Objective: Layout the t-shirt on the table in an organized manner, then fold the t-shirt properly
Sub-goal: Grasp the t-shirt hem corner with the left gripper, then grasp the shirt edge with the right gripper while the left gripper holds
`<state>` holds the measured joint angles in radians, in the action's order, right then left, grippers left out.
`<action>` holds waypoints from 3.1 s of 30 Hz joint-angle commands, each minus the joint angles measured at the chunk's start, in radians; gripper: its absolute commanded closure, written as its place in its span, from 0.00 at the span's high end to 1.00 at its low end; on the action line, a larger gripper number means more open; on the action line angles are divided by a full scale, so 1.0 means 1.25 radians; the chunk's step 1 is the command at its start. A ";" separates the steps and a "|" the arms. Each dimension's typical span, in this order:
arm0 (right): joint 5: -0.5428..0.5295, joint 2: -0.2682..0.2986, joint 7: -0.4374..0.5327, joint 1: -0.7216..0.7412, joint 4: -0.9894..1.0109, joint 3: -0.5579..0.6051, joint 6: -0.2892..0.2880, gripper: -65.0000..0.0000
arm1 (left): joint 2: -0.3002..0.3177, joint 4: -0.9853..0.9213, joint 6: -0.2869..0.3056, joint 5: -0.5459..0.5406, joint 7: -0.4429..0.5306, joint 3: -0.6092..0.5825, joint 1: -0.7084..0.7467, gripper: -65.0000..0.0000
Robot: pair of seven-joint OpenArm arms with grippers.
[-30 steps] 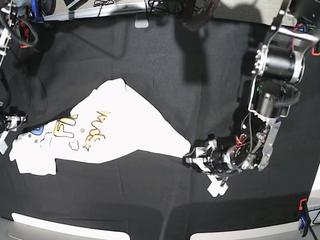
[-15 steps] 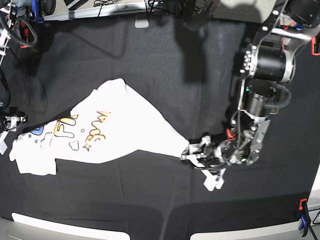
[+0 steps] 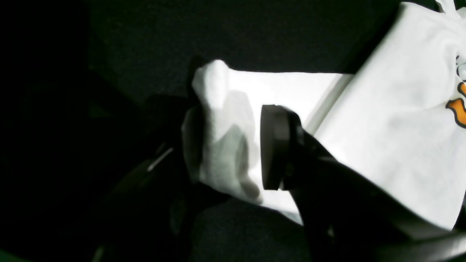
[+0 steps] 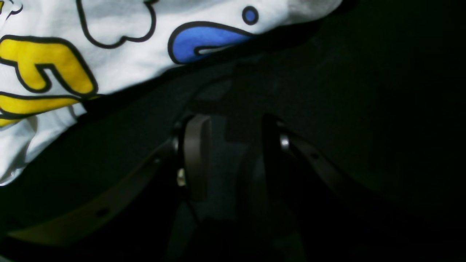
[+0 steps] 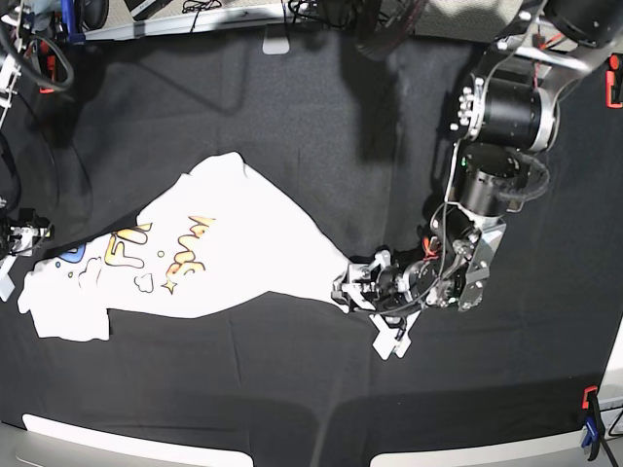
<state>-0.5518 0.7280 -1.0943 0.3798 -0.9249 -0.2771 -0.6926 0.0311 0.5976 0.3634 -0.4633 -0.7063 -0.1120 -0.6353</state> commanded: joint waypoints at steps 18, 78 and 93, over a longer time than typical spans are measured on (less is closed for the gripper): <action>-0.051 0.006 0.277 0.040 -0.014 -0.005 -0.004 0.35 | -0.080 0.012 0.085 0.014 0.003 0.000 -0.039 0.00; 0.480 -0.114 0.329 0.031 -0.073 0.634 0.176 0.00 | -0.075 0.012 0.123 0.030 -0.150 0.000 -0.095 0.00; 0.442 -0.103 0.258 -0.218 -0.425 0.632 0.177 0.00 | -0.075 0.012 0.123 0.098 -0.189 0.000 -0.095 0.00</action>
<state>0.0715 0.6010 -0.7799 0.1127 -1.4502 0.5079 -0.4366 -0.0559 0.5972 0.5068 -0.3241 -0.9508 -0.1120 -0.7177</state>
